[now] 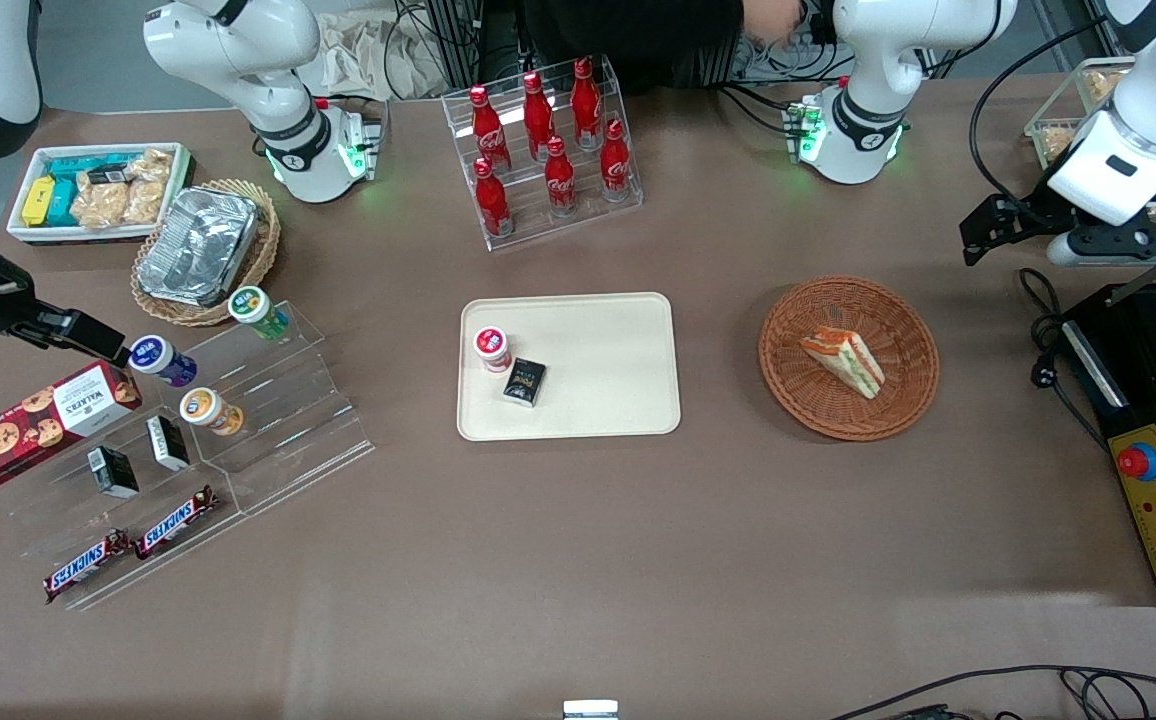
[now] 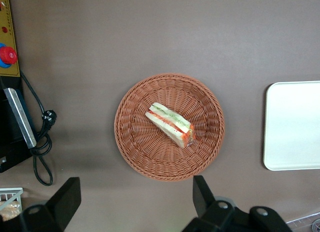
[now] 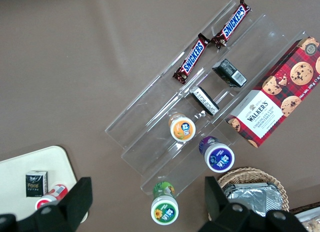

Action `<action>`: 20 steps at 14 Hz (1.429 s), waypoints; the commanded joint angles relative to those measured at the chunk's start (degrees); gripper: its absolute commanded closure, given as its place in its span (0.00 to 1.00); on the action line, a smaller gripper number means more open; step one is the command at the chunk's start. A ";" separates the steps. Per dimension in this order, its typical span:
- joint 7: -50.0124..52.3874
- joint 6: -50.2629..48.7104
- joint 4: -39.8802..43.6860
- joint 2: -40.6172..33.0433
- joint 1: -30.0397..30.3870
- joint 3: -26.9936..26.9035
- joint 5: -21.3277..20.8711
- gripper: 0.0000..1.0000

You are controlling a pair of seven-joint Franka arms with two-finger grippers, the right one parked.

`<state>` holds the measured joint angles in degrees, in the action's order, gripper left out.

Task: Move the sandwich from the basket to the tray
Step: 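Move the left gripper over the sandwich in the wicker basket, then lower the open left gripper around the sandwich and close it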

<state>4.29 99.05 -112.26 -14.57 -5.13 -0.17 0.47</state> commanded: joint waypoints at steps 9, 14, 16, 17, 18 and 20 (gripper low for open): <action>23.69 4.04 0.81 3.22 -2.95 1.30 1.03 0.01; 45.32 4.40 1.43 8.14 -6.82 1.31 -2.57 0.01; 51.75 4.58 1.43 10.95 -7.00 1.40 -4.16 0.01; 53.69 5.10 1.43 12.18 -7.00 1.66 -4.69 0.01; 56.06 5.71 1.08 13.76 -7.00 2.62 -5.04 0.01; 59.94 6.25 0.73 16.58 -7.00 2.80 -5.22 0.01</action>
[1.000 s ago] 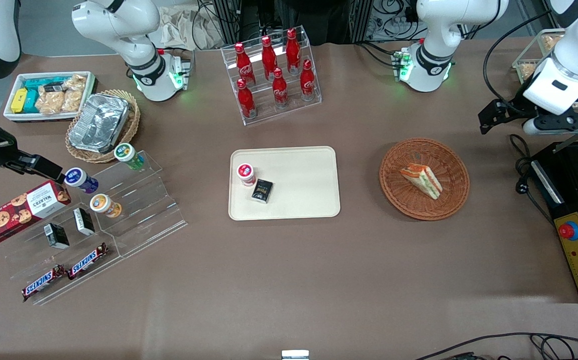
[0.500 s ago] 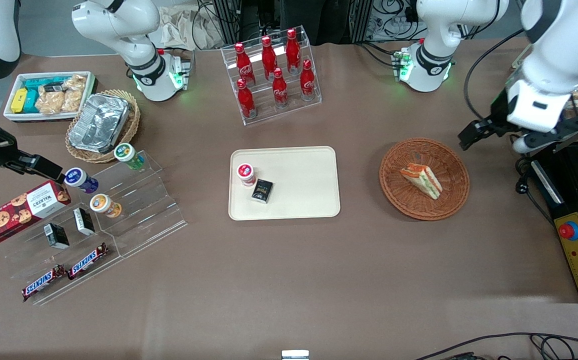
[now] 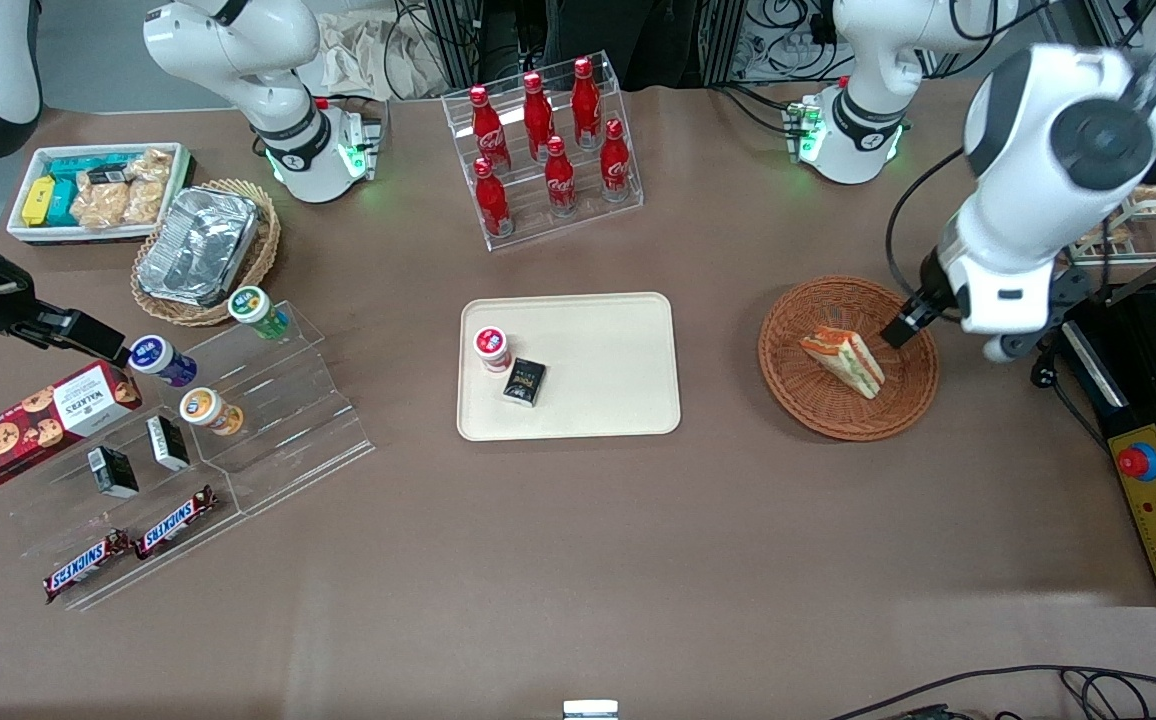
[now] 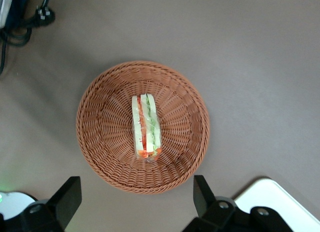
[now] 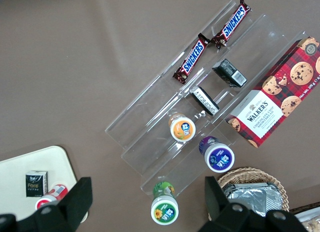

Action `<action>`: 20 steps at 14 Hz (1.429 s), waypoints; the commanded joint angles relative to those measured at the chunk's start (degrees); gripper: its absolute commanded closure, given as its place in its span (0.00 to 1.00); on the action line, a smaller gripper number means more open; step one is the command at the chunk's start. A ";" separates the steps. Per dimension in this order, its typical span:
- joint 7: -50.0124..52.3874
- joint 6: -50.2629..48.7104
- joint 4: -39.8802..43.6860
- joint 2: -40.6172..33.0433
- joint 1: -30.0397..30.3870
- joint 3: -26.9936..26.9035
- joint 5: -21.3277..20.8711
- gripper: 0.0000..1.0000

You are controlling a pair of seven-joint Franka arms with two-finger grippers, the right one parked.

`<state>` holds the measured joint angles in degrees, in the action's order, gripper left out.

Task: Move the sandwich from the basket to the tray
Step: 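Lower the open left gripper around the sandwich and close it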

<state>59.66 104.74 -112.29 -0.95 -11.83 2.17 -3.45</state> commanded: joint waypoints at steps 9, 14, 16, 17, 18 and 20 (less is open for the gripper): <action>7.84 20.48 -14.25 6.57 -0.13 0.56 -1.04 0.01; 7.67 25.58 -19.18 6.13 0.31 0.56 -1.04 0.01; 7.49 30.41 -22.34 5.96 0.31 0.56 -1.04 0.01; 7.41 31.91 -23.40 6.22 0.31 0.56 -1.12 0.01; 7.32 33.06 -24.28 6.48 0.31 0.56 -1.12 0.01; 6.88 34.56 -25.77 6.66 0.31 0.56 -1.21 0.01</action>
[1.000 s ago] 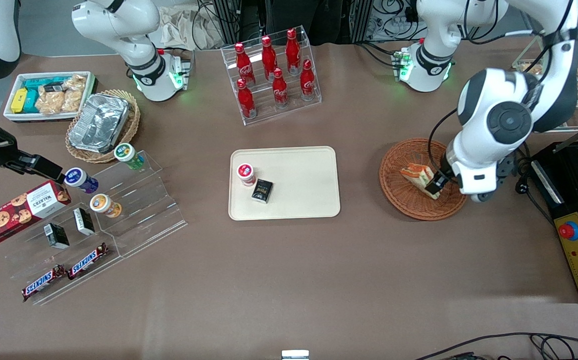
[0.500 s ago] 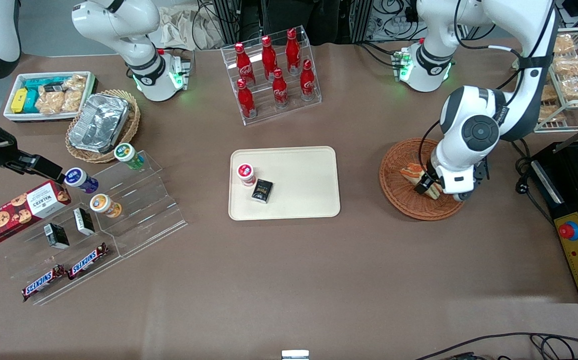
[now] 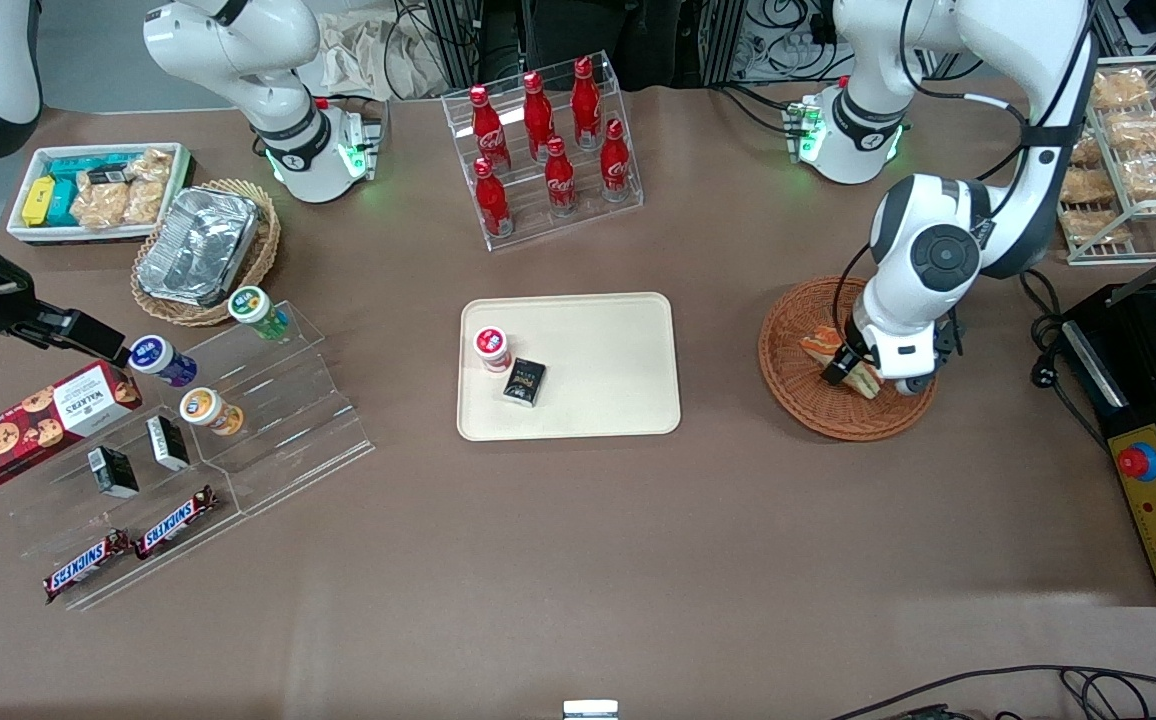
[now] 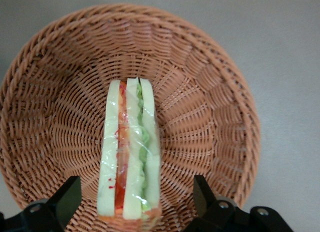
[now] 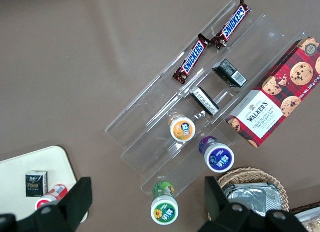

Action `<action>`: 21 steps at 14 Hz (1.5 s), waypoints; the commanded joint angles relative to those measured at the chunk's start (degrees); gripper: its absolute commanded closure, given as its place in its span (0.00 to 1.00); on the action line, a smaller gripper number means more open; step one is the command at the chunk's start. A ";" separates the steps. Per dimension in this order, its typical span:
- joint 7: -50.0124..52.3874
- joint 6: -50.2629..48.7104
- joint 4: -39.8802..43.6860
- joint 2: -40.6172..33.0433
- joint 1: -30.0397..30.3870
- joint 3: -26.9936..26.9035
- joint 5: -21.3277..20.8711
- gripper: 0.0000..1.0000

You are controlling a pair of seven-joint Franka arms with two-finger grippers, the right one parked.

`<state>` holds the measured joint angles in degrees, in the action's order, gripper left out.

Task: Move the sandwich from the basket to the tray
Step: 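Lower the open left gripper around the sandwich and close it, then lift the sandwich and carry it toward the cream tray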

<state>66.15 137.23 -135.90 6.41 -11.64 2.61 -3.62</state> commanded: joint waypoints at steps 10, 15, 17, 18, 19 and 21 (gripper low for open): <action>-0.15 5.33 -3.32 0.80 0.30 0.02 -1.04 1.00; -4.97 -3.42 0.44 -6.13 -0.14 0.11 -1.04 1.00; -6.46 -11.50 6.15 -7.81 -0.31 0.29 -1.04 1.00; -9.26 -15.81 8.96 -8.86 -0.31 0.29 -0.95 1.00; -12.77 -20.29 11.86 -9.65 -0.31 0.29 -0.60 1.00; -19.02 -26.72 17.75 -10.19 -0.31 1.51 0.02 1.00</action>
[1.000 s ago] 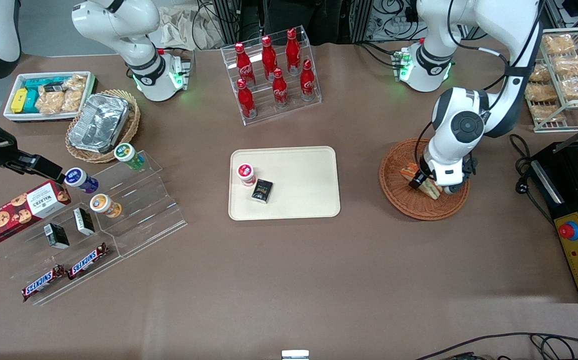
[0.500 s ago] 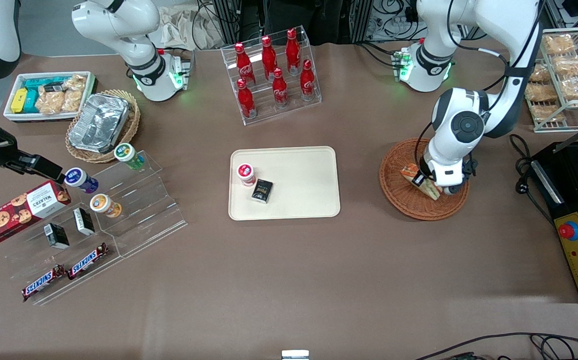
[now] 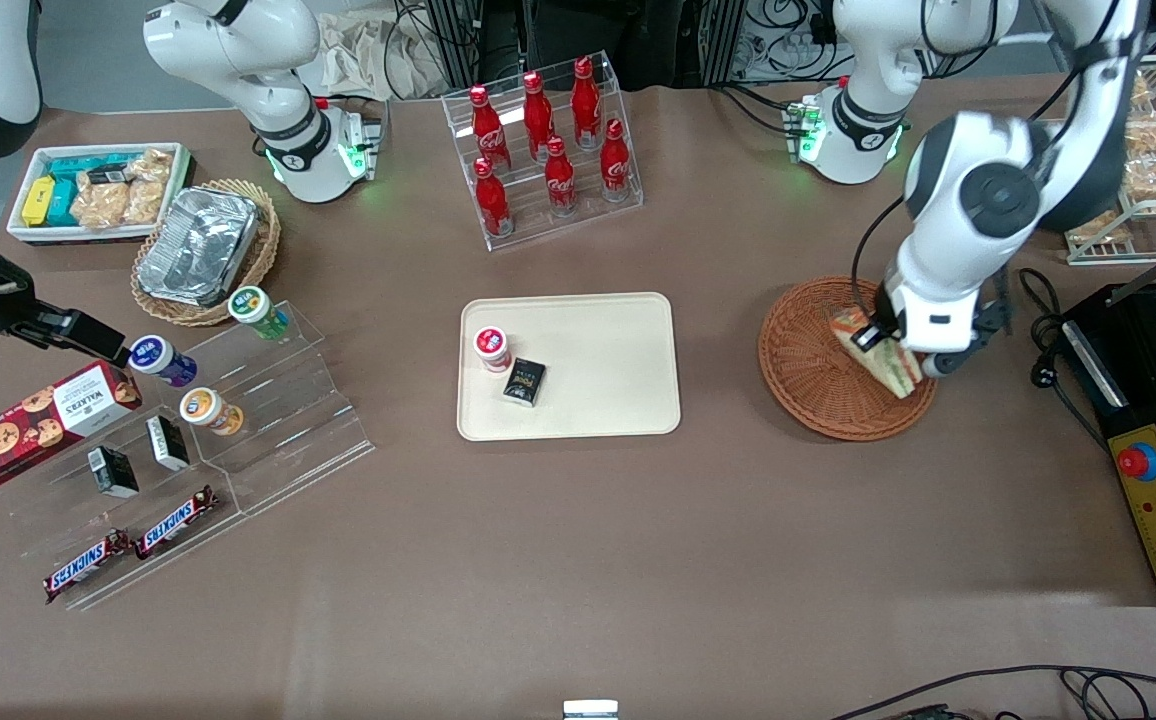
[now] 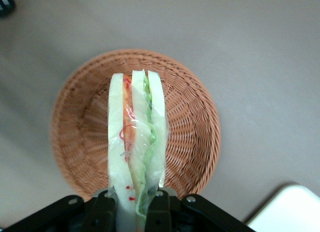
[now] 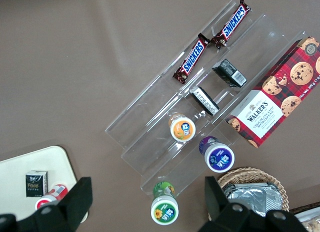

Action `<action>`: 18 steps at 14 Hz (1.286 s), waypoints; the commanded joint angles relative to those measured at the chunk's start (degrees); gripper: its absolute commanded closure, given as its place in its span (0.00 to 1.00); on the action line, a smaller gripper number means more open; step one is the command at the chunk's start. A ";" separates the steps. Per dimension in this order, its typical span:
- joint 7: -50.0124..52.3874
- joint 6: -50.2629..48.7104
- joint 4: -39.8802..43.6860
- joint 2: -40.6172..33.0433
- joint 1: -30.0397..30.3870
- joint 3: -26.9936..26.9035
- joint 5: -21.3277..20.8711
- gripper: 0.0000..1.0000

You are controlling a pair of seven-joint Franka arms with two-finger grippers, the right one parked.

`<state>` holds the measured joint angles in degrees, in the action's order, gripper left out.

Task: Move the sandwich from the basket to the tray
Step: 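Lift the sandwich and carry it toward the cream tray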

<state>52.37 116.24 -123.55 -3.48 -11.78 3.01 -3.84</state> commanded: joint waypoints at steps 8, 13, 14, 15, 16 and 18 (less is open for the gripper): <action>-14.58 -5.85 12.27 0.40 -0.17 13.40 3.76 1.00; -12.38 2.74 13.95 8.13 -0.44 21.94 2.44 1.00; -12.20 4.59 13.77 10.06 -1.22 23.17 1.57 1.00; -11.77 5.39 13.77 11.90 -3.93 23.09 -1.22 1.00; -10.89 6.27 13.69 13.58 -5.08 23.01 -3.95 1.00; -9.92 10.04 12.38 16.65 -6.67 23.01 -6.08 1.00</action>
<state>41.11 123.83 -111.92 9.69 -16.91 26.11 -7.20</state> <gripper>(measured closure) 0.797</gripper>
